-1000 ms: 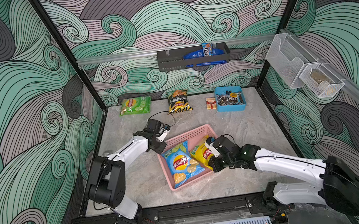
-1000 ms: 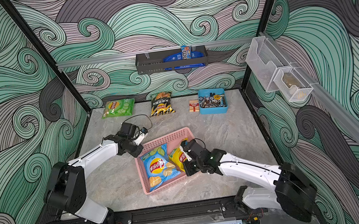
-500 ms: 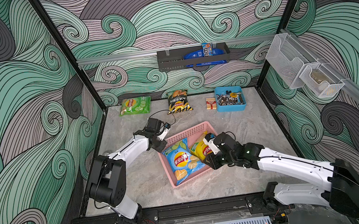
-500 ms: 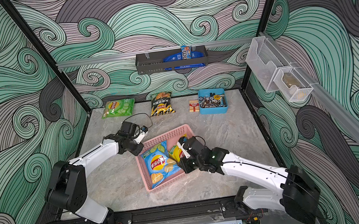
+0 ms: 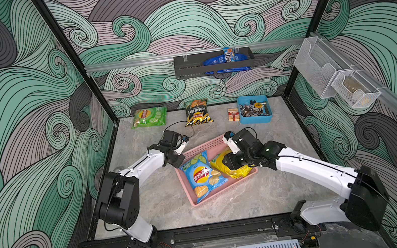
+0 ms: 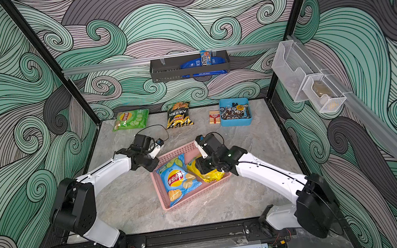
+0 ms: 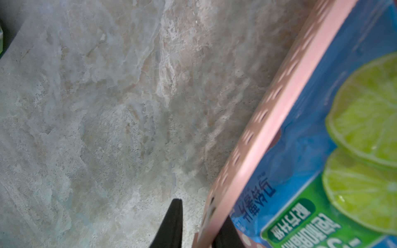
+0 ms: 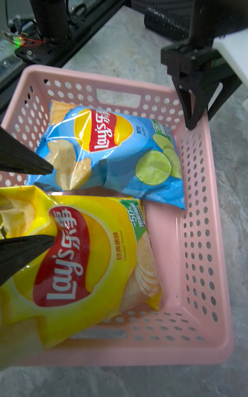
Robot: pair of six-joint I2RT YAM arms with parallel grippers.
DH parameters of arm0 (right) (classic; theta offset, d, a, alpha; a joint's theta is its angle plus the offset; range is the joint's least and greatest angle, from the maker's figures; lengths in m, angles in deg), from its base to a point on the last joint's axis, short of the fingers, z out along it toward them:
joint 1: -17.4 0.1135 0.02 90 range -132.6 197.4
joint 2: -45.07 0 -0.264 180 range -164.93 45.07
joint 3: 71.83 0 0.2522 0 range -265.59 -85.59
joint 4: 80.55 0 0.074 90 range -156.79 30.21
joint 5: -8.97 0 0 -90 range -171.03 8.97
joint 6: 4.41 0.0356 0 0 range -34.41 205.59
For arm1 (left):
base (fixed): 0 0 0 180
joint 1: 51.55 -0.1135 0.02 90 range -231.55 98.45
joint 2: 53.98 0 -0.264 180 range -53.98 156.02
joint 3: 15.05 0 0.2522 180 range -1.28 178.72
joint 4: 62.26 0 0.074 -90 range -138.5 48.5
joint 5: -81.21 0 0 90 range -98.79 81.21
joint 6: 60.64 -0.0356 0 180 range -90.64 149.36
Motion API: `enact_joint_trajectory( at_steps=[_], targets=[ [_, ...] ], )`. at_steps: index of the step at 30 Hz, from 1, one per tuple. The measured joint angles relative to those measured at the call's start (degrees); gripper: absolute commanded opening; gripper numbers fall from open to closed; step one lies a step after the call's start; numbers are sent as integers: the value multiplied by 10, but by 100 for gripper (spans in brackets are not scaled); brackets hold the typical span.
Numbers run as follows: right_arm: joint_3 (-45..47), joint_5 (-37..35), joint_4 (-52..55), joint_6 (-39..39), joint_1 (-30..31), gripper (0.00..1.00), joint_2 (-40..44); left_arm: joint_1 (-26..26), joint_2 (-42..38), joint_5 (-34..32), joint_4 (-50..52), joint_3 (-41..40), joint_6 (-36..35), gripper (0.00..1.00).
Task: Put the potato chips into the basket
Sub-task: Adjust the basket at the center of the board.
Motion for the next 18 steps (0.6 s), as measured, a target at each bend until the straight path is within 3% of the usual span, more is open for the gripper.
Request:
enact_joint_trajectory(
  at_steps=[8,12,18],
  targets=[
    [-15,-31,16,-45,-12,55,-47,0,0,-3,-3,0,-1,0],
    [-16,-44,17,-59,-12,48,-63,0,0,-4,-4,0,-1,0],
    [-16,-55,17,-69,-12,25,-85,0,0,-7,-3,0,-1,0]
  ],
)
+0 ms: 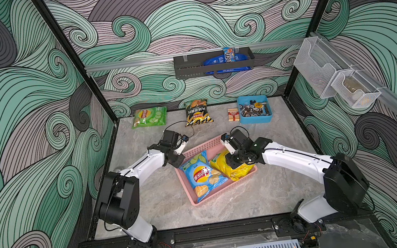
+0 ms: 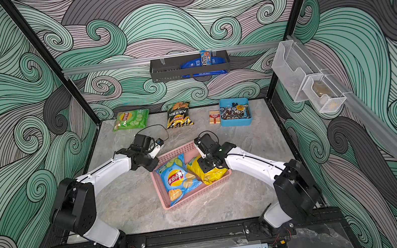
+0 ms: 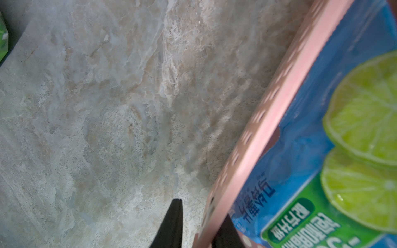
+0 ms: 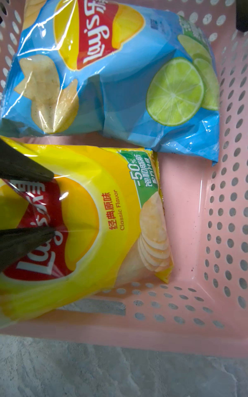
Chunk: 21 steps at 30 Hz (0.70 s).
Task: Put the potato chips into the basket
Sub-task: Adjust the basket at the center of the board.
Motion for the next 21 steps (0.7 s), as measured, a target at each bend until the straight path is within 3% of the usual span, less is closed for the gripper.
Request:
enact_joint_trajectory(
  at_steps=[5,21],
  targets=[
    [0,-6,-2,-2,0,0,1,0,0,0,-1,0,0,0],
    [0,9,-36,80,0,0,89,0,0,-1,-14,0,0,0]
  ],
)
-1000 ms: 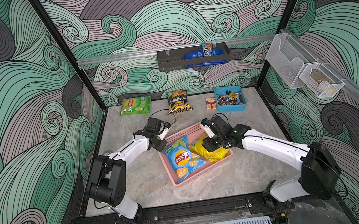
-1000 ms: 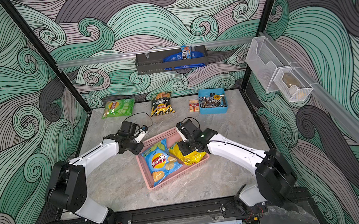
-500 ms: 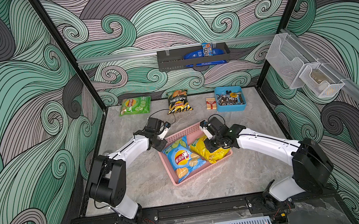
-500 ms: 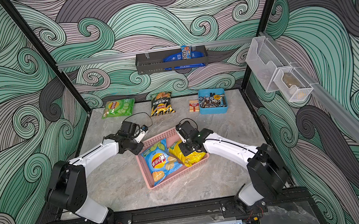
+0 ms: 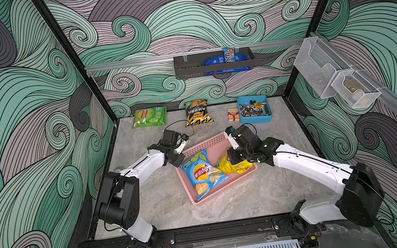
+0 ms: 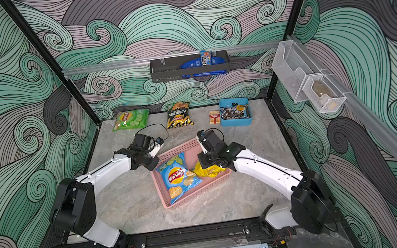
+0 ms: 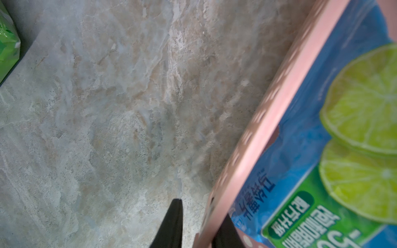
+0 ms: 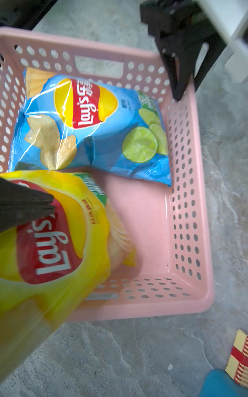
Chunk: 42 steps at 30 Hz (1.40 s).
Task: Put the potato chips into the basket
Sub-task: Adjust the basket at the center of the board.
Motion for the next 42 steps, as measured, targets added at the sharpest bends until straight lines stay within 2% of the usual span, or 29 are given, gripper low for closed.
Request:
enact_joint_trajectory(
  at_steps=[7,8,10,11,18,26,37,39,42],
  targets=[
    [0,1,-60,55,0,0,24,0,0,-1,0,0,0,0],
    [0,2,-67,59,0,4,24,0,0,-1,0,0,0,0],
    [-3,4,-71,63,0,38,24,0,0,-2,0,0,0,0],
    [-6,3,-69,62,0,43,22,0,0,-2,0,0,0,0],
    [-30,-26,-8,47,-1,49,23,0,0,-2,0,0,0,0],
    [24,-59,60,42,-19,59,54,0,0,-3,0,0,0,0],
    [43,-63,74,12,-33,57,6,0,0,-4,0,0,0,0],
    [43,-57,74,4,-33,53,0,0,0,-4,0,0,0,0],
    [43,-48,73,-8,-30,35,-5,0,0,-4,0,1,0,0]
  ],
)
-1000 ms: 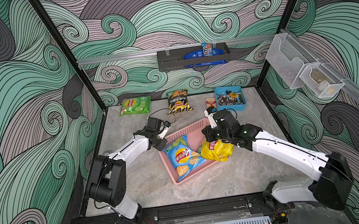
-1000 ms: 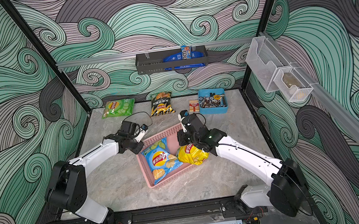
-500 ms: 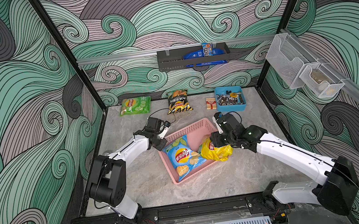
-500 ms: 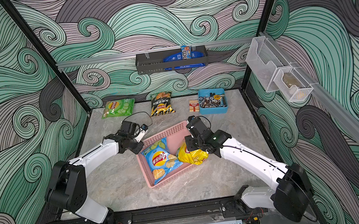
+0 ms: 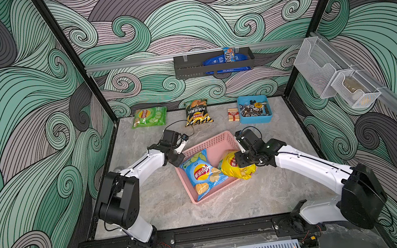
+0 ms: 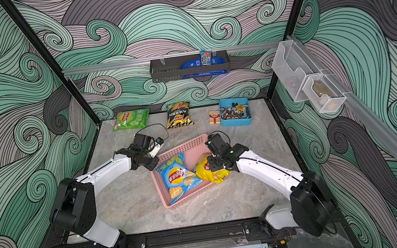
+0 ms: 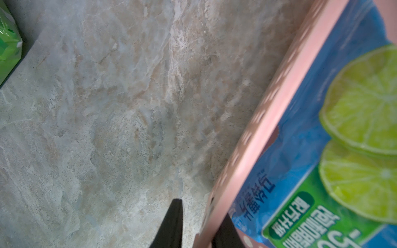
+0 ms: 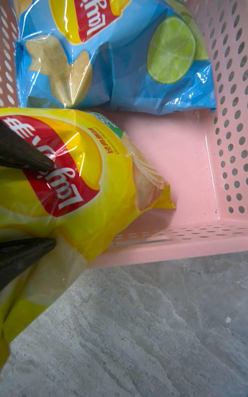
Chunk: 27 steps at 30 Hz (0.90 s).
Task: Put the potato chips into the basket
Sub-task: Adjust the basket at the center of the board.
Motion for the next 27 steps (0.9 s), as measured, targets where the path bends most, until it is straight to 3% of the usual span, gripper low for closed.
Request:
enact_joint_trajectory(
  at_steps=[7,19,27],
  targets=[
    [0,5,-5,-1,5,1,5,0,0,0,0,0,0,0],
    [-52,11,11,32,5,0,79,0,0,0,-1,7,0,0],
    [-62,27,-37,90,5,0,116,0,2,0,-1,7,0,0]
  ],
)
